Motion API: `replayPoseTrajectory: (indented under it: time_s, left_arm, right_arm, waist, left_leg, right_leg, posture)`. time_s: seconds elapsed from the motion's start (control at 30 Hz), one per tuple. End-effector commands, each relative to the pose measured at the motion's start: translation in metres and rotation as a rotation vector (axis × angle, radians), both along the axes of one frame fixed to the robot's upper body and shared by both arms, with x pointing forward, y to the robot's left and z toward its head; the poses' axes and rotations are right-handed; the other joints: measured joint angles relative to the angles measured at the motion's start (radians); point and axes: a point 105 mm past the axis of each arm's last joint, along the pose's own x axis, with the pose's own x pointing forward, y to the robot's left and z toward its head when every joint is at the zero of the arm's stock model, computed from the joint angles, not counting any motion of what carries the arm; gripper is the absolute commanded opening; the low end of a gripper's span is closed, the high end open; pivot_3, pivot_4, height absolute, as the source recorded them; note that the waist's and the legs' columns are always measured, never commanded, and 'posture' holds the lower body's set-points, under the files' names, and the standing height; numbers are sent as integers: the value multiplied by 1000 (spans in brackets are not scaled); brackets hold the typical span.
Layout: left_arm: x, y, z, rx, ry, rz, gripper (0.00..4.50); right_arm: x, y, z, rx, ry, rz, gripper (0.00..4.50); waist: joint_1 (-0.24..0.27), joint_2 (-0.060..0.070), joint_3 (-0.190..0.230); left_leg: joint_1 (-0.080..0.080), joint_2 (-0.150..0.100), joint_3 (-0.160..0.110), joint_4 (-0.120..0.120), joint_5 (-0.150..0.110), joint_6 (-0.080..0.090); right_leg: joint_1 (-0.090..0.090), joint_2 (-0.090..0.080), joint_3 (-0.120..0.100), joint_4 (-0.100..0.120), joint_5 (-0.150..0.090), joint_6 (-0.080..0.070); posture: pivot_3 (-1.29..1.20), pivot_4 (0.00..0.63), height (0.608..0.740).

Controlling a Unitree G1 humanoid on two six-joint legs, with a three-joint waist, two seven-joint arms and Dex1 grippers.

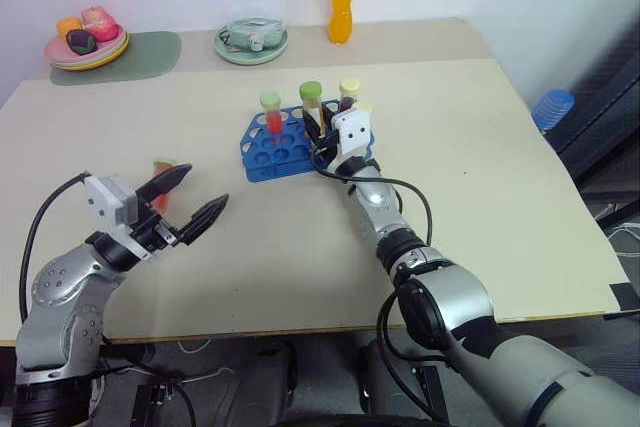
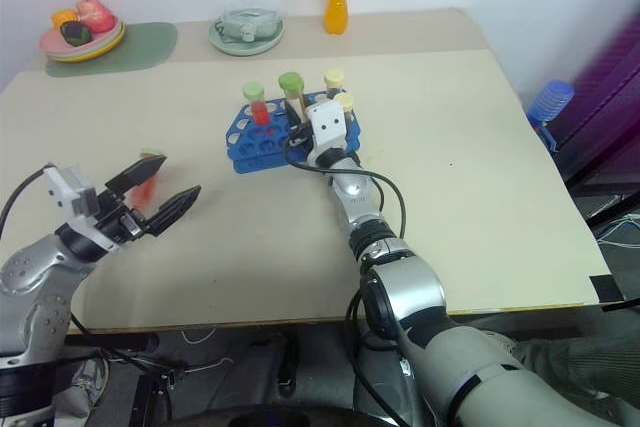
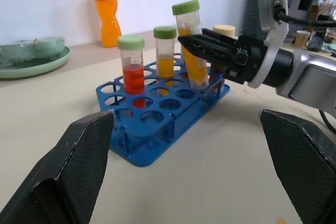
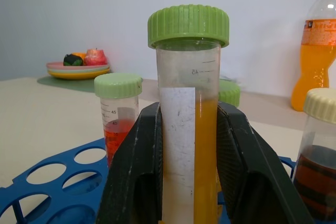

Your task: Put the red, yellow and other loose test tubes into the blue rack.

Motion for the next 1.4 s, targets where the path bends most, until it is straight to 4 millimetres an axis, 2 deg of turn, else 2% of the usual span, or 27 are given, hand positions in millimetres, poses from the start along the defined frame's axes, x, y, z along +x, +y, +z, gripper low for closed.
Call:
replayPoseTrajectory:
  time_s: [0.03,0.33,0.73,0.87,1.1,1.4]
  left_arm:
    - [-3,0,12,1,-50,-1,4500]
    - [-1,-1,11,-4,-47,-14,4500]
    - [2,-2,12,-5,-47,-24,4500]
    - [2,0,12,0,-46,-25,4500]
    - [1,-1,9,7,-42,-36,4500]
    - [-2,-3,3,-2,-35,-37,4500]
  right_arm:
    - [0,-1,7,27,-28,-8,756]
    - [2,-18,0,54,-16,-73,756]
    - [3,-27,-4,57,-19,-132,756]
    - [1,-24,-7,38,-20,-123,756]
    - [-8,-3,-13,-50,-39,-2,756]
    - [-3,1,-10,-74,-12,3,756]
  waist:
    - [0,0,0]
    - [2,0,0]
    - [-1,0,0]
    - [0,0,0]
    - [-2,0,0]
    - [-1,0,0]
  left_leg:
    - [0,0,0,0,0,0]
    - [0,0,0,0,0,0]
    - [1,0,0,0,0,0]
    - [1,0,0,0,0,0]
    - [1,0,0,0,0,0]
    - [2,0,0,0,0,0]
  right_leg:
    - [0,0,0,0,0,0]
    - [0,0,0,0,0,0]
    - [1,0,0,0,0,0]
    - [1,0,0,0,0,0]
    - [1,0,0,0,0,0]
    - [2,0,0,0,0,0]
  posture:
    - [0,150,740]
    - [0,150,740]
    - [0,150,740]
    - [0,150,740]
    - [0,150,740]
    - [0,150,740]
